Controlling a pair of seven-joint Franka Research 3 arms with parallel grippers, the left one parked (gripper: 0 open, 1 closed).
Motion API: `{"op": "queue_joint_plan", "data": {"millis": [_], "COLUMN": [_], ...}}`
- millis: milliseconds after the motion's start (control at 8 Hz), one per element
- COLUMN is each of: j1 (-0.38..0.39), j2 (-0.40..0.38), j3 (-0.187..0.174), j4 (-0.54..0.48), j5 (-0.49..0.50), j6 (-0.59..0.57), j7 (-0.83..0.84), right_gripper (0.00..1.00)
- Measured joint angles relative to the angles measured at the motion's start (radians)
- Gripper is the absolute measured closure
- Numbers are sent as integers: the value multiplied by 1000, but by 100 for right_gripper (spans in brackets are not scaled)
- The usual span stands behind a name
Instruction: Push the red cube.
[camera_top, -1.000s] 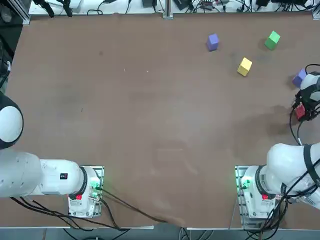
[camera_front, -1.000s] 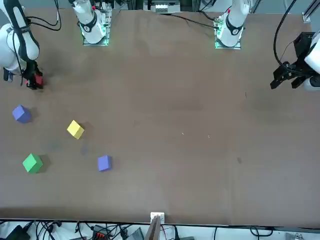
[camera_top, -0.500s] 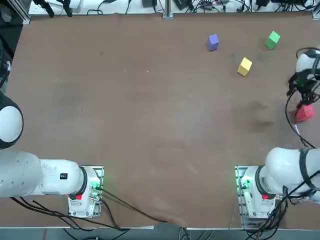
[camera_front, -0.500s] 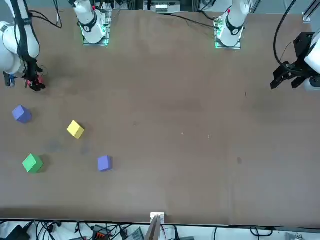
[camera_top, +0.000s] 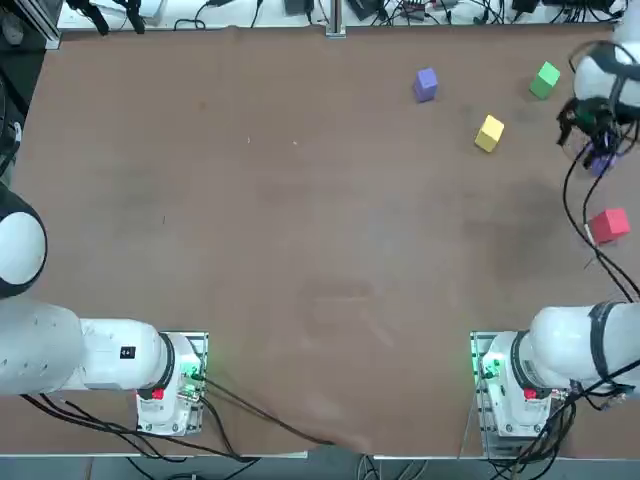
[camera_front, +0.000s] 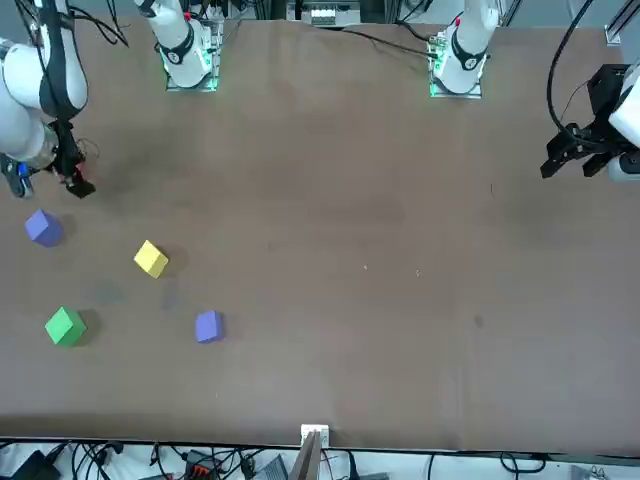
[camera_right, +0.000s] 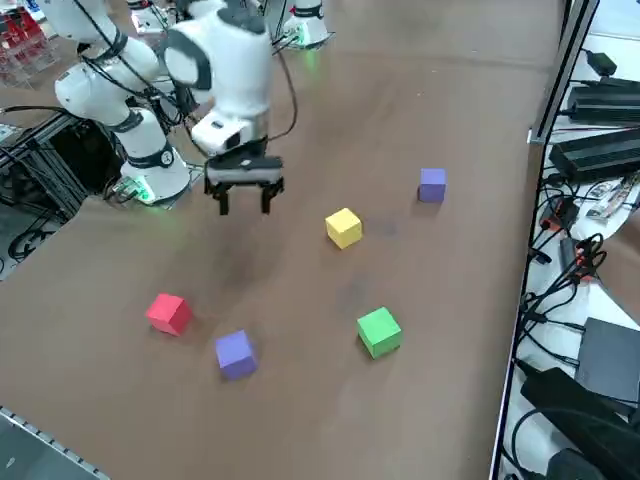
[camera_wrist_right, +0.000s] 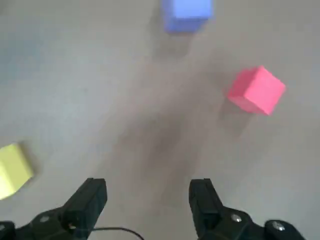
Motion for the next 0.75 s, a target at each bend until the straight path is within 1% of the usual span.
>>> {"op": "queue_joint_plan", "data": {"millis": [250,500,750], "j1": [28,76,115], "j2": [41,65,68], "j3": [0,0,0], "j4": [160,268,354], "j5": [21,35,109], "j6": [-99,-171,-225], "j7": [-193,-370,-503], "right_gripper": [0,0,0]}}
